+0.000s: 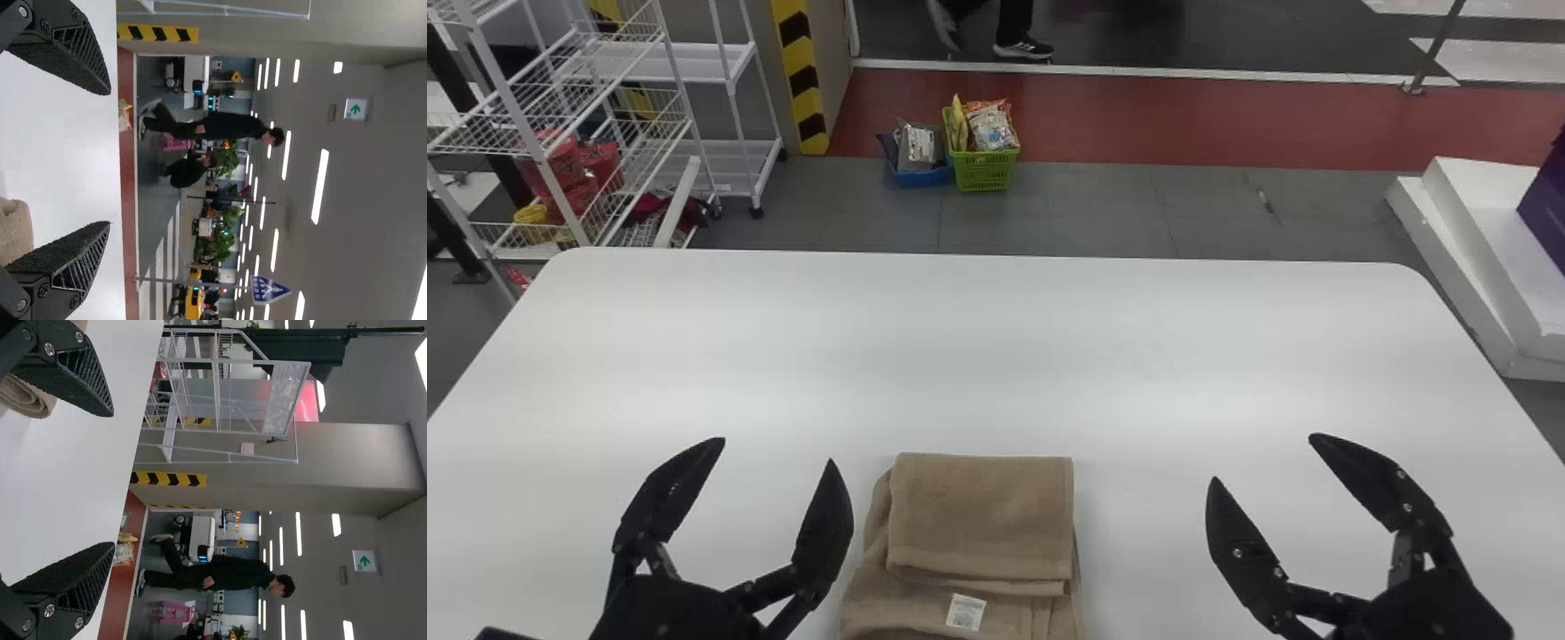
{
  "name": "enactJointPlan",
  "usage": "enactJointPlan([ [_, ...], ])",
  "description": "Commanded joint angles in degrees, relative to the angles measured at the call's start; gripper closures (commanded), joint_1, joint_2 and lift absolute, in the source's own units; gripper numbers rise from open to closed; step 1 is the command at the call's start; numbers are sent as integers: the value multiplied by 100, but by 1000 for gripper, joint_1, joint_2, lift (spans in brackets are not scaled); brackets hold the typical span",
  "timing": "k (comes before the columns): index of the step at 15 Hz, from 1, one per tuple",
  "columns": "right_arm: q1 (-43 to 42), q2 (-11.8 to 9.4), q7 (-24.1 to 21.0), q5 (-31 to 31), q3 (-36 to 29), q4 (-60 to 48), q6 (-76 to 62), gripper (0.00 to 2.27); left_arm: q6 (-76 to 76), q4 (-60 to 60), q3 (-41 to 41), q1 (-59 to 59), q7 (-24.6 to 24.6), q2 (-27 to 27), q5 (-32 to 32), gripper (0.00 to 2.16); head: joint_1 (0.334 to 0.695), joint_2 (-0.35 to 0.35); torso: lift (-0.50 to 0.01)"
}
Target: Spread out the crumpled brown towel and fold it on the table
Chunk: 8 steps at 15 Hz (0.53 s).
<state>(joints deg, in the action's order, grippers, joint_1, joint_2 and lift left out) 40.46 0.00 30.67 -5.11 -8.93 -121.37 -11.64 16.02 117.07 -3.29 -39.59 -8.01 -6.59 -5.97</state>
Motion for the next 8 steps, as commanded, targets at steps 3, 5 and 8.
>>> enactJointPlan([
  [3, 6, 5, -88, -16, 5, 35, -88, 130, 2, -8, -14, -5, -25, 0, 8, 124, 695, -32, -127],
  [5, -3, 5, -88, -25, 5, 53, -88, 127, 19, 0, -14, -14, -42, -9, 8, 124, 695, -38, -127],
  [8, -3, 5, -220, -43, 5, 114, -299, 124, 142, -8, -40, -49, -51, -9, 8, 124, 695, -39, -127],
])
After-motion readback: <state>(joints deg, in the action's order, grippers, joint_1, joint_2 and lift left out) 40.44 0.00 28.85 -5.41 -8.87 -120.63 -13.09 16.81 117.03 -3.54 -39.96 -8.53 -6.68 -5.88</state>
